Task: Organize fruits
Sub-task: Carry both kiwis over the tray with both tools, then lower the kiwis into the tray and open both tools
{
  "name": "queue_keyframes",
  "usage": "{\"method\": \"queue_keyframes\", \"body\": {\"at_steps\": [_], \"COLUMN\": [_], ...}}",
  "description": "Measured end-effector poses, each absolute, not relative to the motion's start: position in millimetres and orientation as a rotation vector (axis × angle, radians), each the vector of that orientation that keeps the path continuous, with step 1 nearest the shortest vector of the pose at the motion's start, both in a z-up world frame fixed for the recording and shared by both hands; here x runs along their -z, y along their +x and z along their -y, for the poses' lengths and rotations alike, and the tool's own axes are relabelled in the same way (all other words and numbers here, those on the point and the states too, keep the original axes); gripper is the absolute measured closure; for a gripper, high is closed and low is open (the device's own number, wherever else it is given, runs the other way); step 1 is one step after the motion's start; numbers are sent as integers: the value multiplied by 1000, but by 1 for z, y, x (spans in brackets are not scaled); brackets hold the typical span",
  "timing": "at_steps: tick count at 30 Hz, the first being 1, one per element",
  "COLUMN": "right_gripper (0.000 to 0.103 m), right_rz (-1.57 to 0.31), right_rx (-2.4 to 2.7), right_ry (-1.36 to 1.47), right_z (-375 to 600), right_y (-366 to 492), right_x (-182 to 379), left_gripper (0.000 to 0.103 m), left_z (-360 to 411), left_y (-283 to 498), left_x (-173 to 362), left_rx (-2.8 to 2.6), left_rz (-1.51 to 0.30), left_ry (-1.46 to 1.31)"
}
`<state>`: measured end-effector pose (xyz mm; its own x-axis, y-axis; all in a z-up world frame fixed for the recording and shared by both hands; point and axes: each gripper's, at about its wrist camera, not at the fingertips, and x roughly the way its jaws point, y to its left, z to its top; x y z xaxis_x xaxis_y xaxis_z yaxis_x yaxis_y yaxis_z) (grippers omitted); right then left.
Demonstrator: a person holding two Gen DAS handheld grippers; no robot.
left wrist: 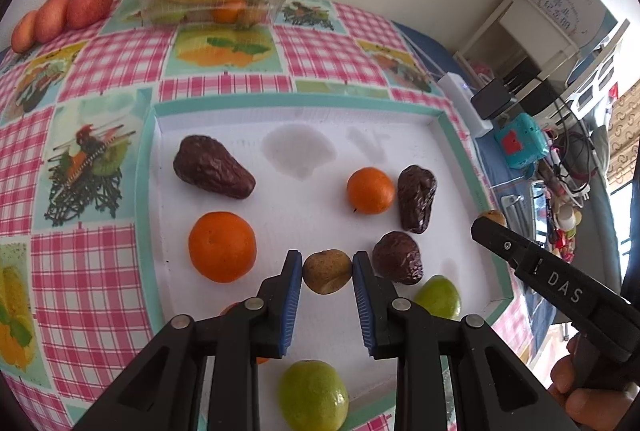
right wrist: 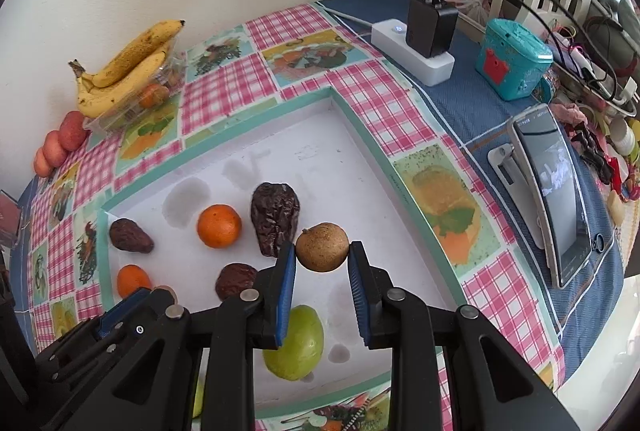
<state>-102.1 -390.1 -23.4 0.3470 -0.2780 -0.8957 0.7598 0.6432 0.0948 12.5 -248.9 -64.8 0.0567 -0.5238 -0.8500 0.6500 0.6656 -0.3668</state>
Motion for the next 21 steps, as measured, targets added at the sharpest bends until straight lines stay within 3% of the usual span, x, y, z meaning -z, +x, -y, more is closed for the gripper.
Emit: {"method": "queue_keyframes", "body": {"at_steps": [21], "right_gripper": [75], "right_rz": [-1105], "right_rx": [769], "right_ry": [633], "right_z": [402], "right_y": [-106], "right_x": [66], "left_gripper": [75], "left_z": [253], "left_y": [18], "left_x": [82], "left_rx": [875], "left_rz": [-1287], "left_ry": [140]}}
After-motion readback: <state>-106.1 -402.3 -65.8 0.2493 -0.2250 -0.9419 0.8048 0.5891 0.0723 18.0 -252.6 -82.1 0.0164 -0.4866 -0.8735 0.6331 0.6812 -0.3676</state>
